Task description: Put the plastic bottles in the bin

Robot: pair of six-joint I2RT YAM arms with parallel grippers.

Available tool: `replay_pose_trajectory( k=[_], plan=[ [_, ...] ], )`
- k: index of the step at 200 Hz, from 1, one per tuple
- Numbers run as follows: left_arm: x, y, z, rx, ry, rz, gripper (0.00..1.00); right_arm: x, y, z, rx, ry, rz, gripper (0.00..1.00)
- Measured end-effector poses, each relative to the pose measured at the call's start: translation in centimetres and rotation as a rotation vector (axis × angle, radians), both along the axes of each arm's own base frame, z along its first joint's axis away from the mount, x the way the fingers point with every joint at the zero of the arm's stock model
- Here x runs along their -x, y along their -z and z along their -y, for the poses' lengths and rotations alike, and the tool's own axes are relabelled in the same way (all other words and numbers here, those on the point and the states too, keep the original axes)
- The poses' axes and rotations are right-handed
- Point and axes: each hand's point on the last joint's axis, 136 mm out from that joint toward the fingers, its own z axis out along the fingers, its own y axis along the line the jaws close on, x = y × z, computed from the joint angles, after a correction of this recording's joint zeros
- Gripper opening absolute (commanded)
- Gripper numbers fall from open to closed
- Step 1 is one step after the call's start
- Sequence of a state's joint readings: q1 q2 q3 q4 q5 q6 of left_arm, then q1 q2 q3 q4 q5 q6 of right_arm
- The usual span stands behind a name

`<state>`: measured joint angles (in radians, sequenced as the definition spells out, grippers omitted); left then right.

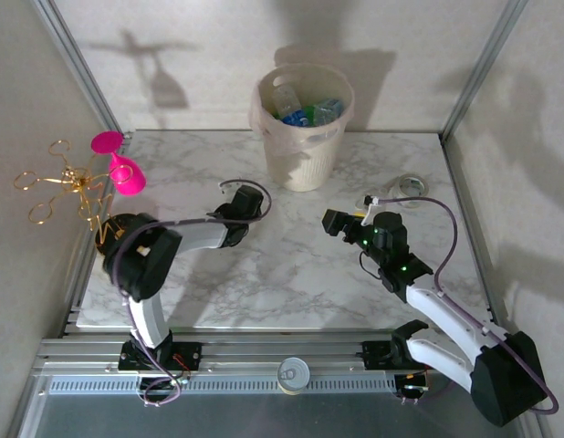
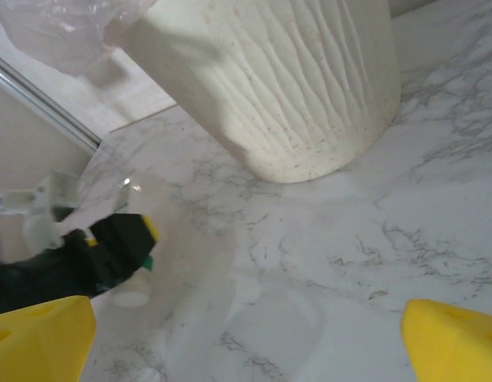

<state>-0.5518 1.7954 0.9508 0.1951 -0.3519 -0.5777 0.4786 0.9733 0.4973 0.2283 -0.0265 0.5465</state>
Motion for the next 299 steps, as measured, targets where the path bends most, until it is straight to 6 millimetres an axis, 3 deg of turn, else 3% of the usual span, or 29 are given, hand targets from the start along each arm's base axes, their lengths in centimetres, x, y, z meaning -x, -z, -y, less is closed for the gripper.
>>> replay_pose_trajectory(
  k=[26, 50, 77, 97, 140, 174, 226, 257, 299],
  plan=[
    [2.3, -5.1, 0.8, 0.117, 0.08, 0.146, 0.52, -0.5, 0.5, -0.9, -0.009, -0.031, -0.027, 0.99],
    [4.5, -9.7, 1.8, 0.216, 0.161, 0.298, 0.51, -0.9, -0.6, -2.0, -0.043, -0.067, -0.022, 0.99],
    [7.1, -12.6, 2.9, 0.271, 0.246, 0.411, 0.5, -1.1, -2.9, -3.4, -0.103, -0.121, 0.014, 0.99],
    [8.8, -13.8, 3.9, 0.285, 0.309, 0.461, 0.49, -1.2, -4.6, -4.6, -0.152, -0.169, 0.045, 0.99],
    [11.4, -15.1, 6.8, 0.271, 0.446, 0.515, 0.49, -0.6, -5.3, -8.1, -0.206, -0.287, 0.043, 0.99],
    [12.5, -14.5, 8.8, 0.231, 0.519, 0.511, 0.5, 0.2, -6.4, -10.8, -0.224, -0.379, 0.057, 0.99],
    [13.5, -14.6, 12.0, 0.148, 0.609, 0.516, 0.51, 0.2, -6.5, -12.0, -0.226, -0.411, 0.057, 0.92],
    [14.3, -15.5, 13.2, 0.116, 0.638, 0.543, 0.51, 0.0, -6.0, -12.2, -0.221, -0.413, 0.042, 0.83],
    [14.7, -14.9, 13.5, 0.061, 0.637, 0.54, 0.55, 0.3, -6.1, -12.5, -0.225, -0.426, 0.043, 0.6]
  ],
)
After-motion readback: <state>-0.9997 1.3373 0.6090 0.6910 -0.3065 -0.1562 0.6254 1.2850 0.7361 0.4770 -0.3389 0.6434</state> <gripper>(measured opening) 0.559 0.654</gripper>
